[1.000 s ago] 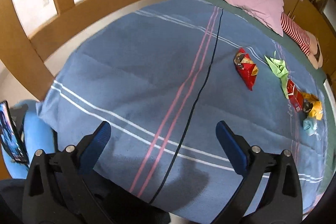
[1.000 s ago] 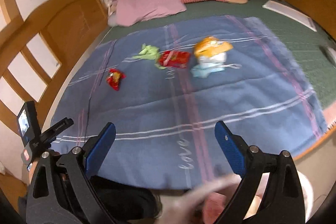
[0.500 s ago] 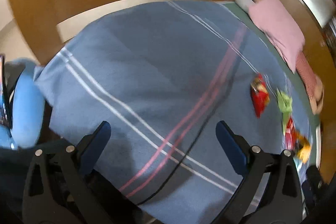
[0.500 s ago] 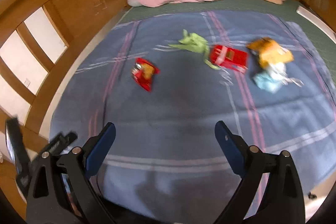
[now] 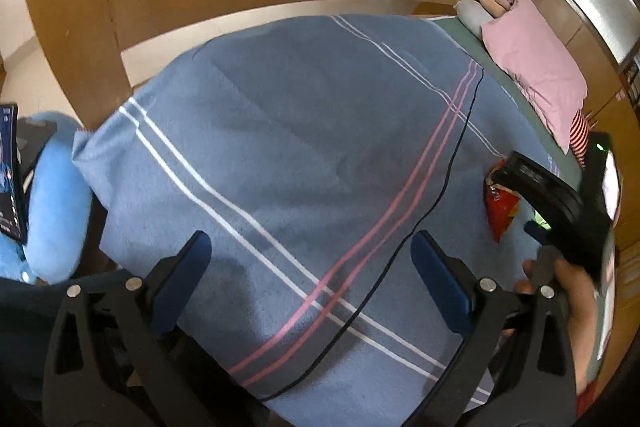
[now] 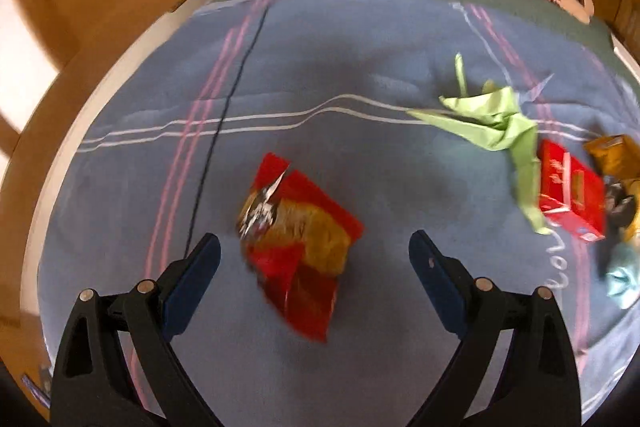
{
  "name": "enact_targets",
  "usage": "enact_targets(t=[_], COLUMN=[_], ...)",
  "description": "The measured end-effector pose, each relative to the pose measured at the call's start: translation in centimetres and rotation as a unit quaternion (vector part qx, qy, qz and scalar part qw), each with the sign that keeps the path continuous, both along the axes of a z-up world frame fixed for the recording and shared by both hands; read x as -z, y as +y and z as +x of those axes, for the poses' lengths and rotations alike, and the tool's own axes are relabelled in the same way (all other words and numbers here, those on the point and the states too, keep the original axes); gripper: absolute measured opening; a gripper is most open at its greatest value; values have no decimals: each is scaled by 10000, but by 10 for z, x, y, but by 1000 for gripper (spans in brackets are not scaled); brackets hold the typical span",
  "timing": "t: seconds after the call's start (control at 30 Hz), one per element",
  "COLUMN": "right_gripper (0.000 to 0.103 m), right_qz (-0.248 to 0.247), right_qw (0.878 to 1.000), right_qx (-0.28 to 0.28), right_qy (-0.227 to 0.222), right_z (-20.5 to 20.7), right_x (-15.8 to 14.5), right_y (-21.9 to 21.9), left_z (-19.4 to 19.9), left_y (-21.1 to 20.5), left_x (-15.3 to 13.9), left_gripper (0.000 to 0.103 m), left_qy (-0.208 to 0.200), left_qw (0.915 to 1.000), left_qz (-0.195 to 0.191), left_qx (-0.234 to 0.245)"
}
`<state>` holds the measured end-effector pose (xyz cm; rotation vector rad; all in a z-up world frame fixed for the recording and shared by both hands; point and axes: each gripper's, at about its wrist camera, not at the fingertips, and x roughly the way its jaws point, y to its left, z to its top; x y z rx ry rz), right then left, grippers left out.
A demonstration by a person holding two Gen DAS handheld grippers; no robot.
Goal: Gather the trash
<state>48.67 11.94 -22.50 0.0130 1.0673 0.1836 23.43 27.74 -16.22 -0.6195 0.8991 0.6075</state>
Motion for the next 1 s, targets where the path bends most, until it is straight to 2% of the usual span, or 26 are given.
enact_targets(t=[0.03,0.13,0.17,0.23,0.3,0.33,0.4,0.5,0.57,0.6,0.67,0.7,0.77,0.8,0.9,0.97,1.0], right_gripper=[92,62,57,44,41,29,30,30,34,38,84,90,91,91,91,91,91], right_qz=[-103,-272,-283,-168,-82,-33,52,135,459,786,863,882,1101,1042,468,8,-18], right_qw=[9999,9994,9992,9986,9977,9966,9934,9802,9620,9505,9508,9560,9674,9775,9951,9992,9993], right_qx=[-28,-220,-269,-486,-671,-824,-1105,-1781,-2338,-2610,-2658,-2575,-2205,-1806,-841,-137,-40], right_qy=[-13,54,-46,-87,-7,80,296,855,1330,1490,1334,1093,574,311,-234,-377,-375], right_z=[4,7,4,1,-4,-10,-23,-51,-72,-82,-85,-83,-61,-44,1,48,56], right_x=[5,16,15,12,12,11,10,10,6,-3,-19,-30,-54,-60,-62,-50,-45], right_y=[3,9,9,9,4,1,-3,-12,-20,-29,-42,-50,-74,-85,-100,-104,-105], left_z=[1,5,6,7,9,10,11,9,8,7,8,9,11,12,16,19,20], left_y=[0,1,2,2,-1,-2,-4,-5,-3,-3,-6,-8,-12,-14,-17,-19,-21], left_x=[1,5,7,8,9,9,8,8,10,11,14,16,17,18,20,23,25], left_gripper=[100,100,100,100,100,100,100,100,100,100,100,100,100,100,100,100,100], left_qy=[36,163,190,225,237,247,264,250,235,228,221,234,264,278,333,360,361], left_qw=[10000,9999,9998,9997,9997,9997,9996,9997,9996,9995,9990,9988,9986,9986,9980,9973,9968], left_qz=[22,-25,-59,-98,-83,-55,-8,-35,-153,-223,-388,-436,-443,-436,-494,-613,-682], left_qx=[19,6,-21,-78,-72,-50,-10,-19,-69,-88,-73,-19,89,136,187,190,223])
